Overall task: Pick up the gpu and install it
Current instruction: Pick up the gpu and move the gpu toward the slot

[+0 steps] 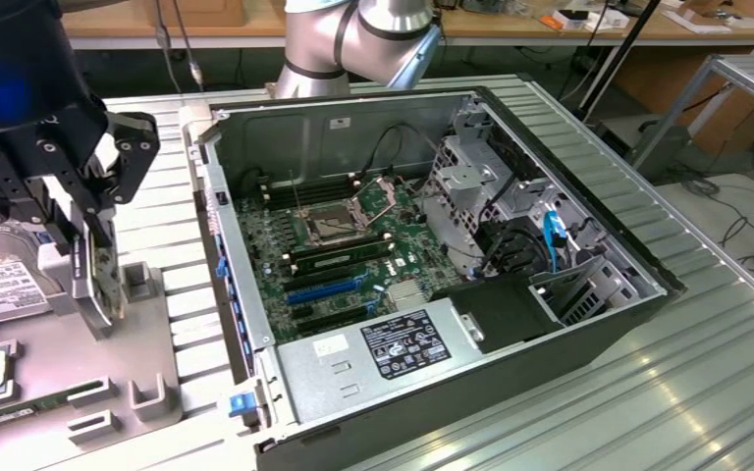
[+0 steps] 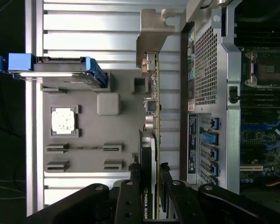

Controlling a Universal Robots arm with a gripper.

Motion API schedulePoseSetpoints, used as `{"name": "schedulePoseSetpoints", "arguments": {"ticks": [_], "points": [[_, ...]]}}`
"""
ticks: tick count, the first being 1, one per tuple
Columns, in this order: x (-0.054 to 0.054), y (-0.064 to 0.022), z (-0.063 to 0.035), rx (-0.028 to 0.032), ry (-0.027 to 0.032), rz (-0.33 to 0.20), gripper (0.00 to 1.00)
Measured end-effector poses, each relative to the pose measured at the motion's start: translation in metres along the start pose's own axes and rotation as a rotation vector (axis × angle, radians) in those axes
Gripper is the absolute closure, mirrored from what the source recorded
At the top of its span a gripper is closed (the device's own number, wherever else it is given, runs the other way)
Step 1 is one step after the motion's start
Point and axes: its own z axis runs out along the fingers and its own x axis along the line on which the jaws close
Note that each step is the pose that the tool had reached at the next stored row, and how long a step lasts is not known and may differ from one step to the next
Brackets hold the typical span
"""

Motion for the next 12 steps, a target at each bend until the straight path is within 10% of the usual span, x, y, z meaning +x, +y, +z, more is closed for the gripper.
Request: {"name": "schedulePoseSetpoints", "arguments": {"ticks": [12], "points": [[-0.001, 0.0007, -0.0162, 0.0, -0.0001, 0.0, 0.73]]}}
